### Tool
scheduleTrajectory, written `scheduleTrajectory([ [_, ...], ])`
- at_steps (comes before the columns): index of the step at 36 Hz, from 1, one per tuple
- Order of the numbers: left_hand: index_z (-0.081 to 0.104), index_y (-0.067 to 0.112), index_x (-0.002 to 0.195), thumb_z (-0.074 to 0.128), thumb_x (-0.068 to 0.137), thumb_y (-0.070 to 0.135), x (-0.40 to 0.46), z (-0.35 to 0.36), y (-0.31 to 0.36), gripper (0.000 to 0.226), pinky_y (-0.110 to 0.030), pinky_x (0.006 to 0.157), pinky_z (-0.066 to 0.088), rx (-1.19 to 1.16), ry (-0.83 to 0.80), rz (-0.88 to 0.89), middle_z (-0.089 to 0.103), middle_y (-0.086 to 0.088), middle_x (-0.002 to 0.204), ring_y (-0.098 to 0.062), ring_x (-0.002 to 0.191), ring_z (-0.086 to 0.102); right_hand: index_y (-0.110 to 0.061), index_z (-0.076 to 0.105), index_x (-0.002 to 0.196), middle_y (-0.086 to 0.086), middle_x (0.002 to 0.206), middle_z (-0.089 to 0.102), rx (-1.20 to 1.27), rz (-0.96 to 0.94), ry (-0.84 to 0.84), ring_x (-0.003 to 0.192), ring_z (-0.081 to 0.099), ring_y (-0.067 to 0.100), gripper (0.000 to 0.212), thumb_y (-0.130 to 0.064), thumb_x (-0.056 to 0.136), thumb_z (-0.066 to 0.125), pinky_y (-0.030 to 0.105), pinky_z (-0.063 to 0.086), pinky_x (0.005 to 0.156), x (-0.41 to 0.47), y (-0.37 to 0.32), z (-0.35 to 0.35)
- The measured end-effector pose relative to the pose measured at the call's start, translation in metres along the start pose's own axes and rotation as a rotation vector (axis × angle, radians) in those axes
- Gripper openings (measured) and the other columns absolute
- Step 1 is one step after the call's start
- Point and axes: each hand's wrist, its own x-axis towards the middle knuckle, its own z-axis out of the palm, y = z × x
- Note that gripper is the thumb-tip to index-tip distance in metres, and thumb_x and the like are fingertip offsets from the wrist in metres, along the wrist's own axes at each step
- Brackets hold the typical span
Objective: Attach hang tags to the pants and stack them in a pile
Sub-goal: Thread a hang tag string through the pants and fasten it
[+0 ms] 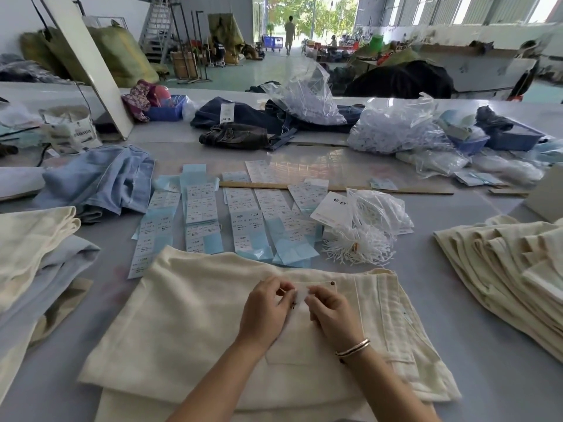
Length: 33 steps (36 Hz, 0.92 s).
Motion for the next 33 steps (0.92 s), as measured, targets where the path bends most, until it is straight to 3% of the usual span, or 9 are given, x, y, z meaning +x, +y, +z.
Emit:
scheduleTrajectory([
  [3, 0.063, 0.021, 0.087, 0.062, 0.091, 0.022, 0.006, -0.004, -0.001, 0.005, -0.029, 0.079, 0.048, 0.130, -0.110, -0.014, 0.064, 0.007, 0.088, -0.011, 0.086, 0.058, -0.017, 0.066, 0.109, -0.006, 0.061, 0.059, 0.223, 0.052, 0.181, 0.043, 0.045, 0.006, 0.038, 0.012, 0.089, 0.051, 0.017, 0.041, 0.046, 0.004, 0.002, -0.004],
  [6, 0.059, 0.026, 0.095, 0.051, 0.095, 0.032, 0.017, -0.010, -0.003, 0.010, -0.029, 0.088, 0.039, 0.524, -0.310, 0.101, 0.062, 0.011, 0.099, -0.012, 0.094, 0.057, -0.012, 0.063, 0.109, 0.003, 0.071, 0.068, 0.622, 0.118, 0.322, 0.041, 0.044, 0.008, 0.039, 0.016, 0.090, 0.042, 0.020, 0.047, 0.048, 0.006, 0.006, -0.011],
  [9, 0.059, 0.026, 0.095, 0.049, 0.096, 0.030, 0.029, -0.013, 0.005, 0.011, -0.031, 0.088, 0.044, 0.529, -0.377, 0.078, 0.066, 0.007, 0.099, -0.014, 0.089, 0.060, -0.010, 0.064, 0.105, 0.001, 0.076, 0.069, 0.819, 0.142, 0.365, 0.042, 0.043, 0.007, 0.038, 0.016, 0.089, 0.041, 0.018, 0.046, 0.047, 0.006, 0.007, -0.017],
  [12, 0.061, 0.023, 0.093, 0.058, 0.093, 0.027, 0.040, -0.007, 0.018, 0.005, -0.026, 0.081, 0.051, 0.279, -0.384, 0.045, 0.065, 0.007, 0.094, -0.010, 0.088, 0.061, -0.012, 0.067, 0.097, -0.002, 0.066, 0.062, 0.560, 0.091, 0.365, 0.042, 0.041, 0.004, 0.031, 0.010, 0.091, 0.046, 0.016, 0.041, 0.044, 0.006, 0.005, -0.024],
  [15, 0.059, 0.026, 0.087, 0.064, 0.091, 0.025, 0.049, 0.004, 0.035, 0.006, -0.016, 0.076, 0.045, 0.020, -0.417, 0.038, 0.058, 0.012, 0.088, -0.006, 0.086, 0.057, -0.016, 0.070, 0.098, -0.007, 0.066, 0.065, 0.274, 0.031, 0.231, 0.044, 0.044, 0.004, 0.019, -0.003, 0.091, 0.057, 0.019, 0.040, 0.043, 0.004, -0.003, -0.032],
  [18, 0.058, 0.029, 0.085, 0.065, 0.090, 0.025, 0.058, 0.017, 0.047, 0.009, -0.011, 0.073, 0.043, -0.120, -0.423, 0.015, 0.057, 0.013, 0.087, 0.001, 0.082, 0.055, -0.014, 0.071, 0.096, -0.005, 0.066, 0.067, 0.284, 0.030, 0.140, 0.041, 0.041, 0.004, 0.014, -0.016, 0.083, 0.065, 0.018, 0.037, 0.040, 0.003, -0.017, -0.040],
  [26, 0.061, 0.033, 0.087, 0.063, 0.092, 0.027, 0.074, 0.071, 0.055, 0.008, -0.014, 0.072, 0.045, -0.295, -0.500, -0.094, 0.064, 0.011, 0.087, -0.004, 0.083, 0.059, -0.006, 0.067, 0.085, 0.013, 0.074, 0.070, 0.361, 0.153, 0.305, 0.039, 0.033, 0.006, 0.009, -0.012, 0.090, 0.061, 0.019, 0.032, 0.040, 0.005, -0.022, -0.078],
  [30, 0.065, 0.022, 0.107, 0.053, 0.097, 0.024, 0.082, 0.105, 0.053, 0.016, -0.020, 0.080, 0.044, -0.120, -0.464, -0.131, 0.065, 0.005, 0.102, -0.011, 0.094, 0.058, -0.008, 0.070, 0.086, -0.001, 0.056, 0.063, 0.248, 0.186, 0.533, 0.039, 0.038, 0.006, 0.010, -0.013, 0.090, 0.063, 0.018, 0.034, 0.039, 0.019, -0.010, -0.097],
  [33, 0.064, 0.019, 0.116, 0.050, 0.097, 0.027, 0.084, 0.125, 0.056, 0.025, -0.030, 0.092, 0.046, 0.106, -0.514, -0.094, 0.066, -0.001, 0.116, -0.017, 0.104, 0.058, -0.019, 0.073, 0.078, -0.006, 0.052, 0.061, -0.040, 0.169, 0.605, 0.049, 0.046, 0.008, 0.012, -0.015, 0.087, 0.067, 0.027, 0.041, 0.056, 0.025, 0.002, -0.104],
])
